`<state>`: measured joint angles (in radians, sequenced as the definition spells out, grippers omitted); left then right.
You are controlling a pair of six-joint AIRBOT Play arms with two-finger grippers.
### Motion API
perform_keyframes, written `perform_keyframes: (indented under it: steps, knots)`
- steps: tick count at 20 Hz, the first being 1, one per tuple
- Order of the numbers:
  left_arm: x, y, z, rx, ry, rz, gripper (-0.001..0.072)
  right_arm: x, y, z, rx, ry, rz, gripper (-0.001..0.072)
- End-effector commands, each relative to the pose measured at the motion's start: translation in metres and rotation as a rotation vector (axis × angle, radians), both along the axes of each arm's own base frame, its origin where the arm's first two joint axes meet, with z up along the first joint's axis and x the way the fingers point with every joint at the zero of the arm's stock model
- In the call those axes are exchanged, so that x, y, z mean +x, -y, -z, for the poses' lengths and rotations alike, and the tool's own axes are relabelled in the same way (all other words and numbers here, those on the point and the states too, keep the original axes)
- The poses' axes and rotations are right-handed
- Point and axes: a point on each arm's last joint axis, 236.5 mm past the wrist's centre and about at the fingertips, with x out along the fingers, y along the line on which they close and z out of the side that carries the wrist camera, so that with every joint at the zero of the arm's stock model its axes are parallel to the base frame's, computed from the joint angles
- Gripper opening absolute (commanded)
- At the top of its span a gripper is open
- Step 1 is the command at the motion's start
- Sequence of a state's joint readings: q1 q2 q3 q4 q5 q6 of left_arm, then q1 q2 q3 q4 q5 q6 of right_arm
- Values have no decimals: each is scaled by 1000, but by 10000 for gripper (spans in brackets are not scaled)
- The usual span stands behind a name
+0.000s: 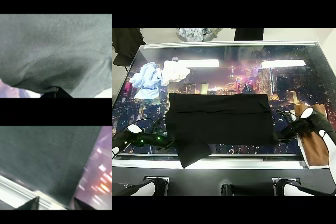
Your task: Fold the shirts.
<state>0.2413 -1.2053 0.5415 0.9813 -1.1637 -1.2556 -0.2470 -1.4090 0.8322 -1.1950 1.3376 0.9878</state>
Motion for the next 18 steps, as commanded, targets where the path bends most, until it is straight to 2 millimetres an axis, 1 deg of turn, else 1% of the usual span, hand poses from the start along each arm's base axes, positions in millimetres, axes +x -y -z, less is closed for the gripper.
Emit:
perform_keyframes:
  steps: [1, 2, 3, 5, 7, 10, 11, 12, 13, 14, 15, 16, 18]
  knots:
    - [0, 1, -4, -6, 14, 19, 31, 4, -6, 14, 5, 11, 75, 384]
    - [2, 0, -4, -2, 21, 16, 30, 2, -7, 15, 12, -3, 73, 344]
    - [5, -1, -5, 1, 33, 21, 30, 2, -7, 15, 12, -4, 71, 53]
    - [20, -5, -17, 17, 82, 35, 28, 10, -5, 7, 15, 51, 28, 37]
    - [50, -12, -50, 45, 205, 40, 28, 35, 1, -17, 1, 163, -19, 37]
    - [100, -23, -119, 91, 397, 13, 25, 92, 8, -76, -29, 366, -16, 36]
    - [119, -29, -137, 108, 451, -13, 24, 112, 10, -90, -53, 425, -23, 35]
    - [142, -36, -154, 127, 508, -43, 24, 134, 8, -102, -71, 482, -41, 35]
    - [163, -42, -164, 137, 542, -56, 24, 157, 3, -108, -82, 529, -61, 36]
    - [182, -46, -167, 137, 549, -57, 25, 184, 0, -109, -101, 569, -64, 36]
    - [199, -49, -164, 131, 536, -57, 25, 208, 0, -106, -124, 589, -54, 36]
    - [218, -51, -155, 123, 515, -60, 25, 231, -1, -98, -139, 594, -42, 36]
    - [247, -52, -129, 95, 446, -59, 26, 262, -9, -75, -129, 571, -35, 37]
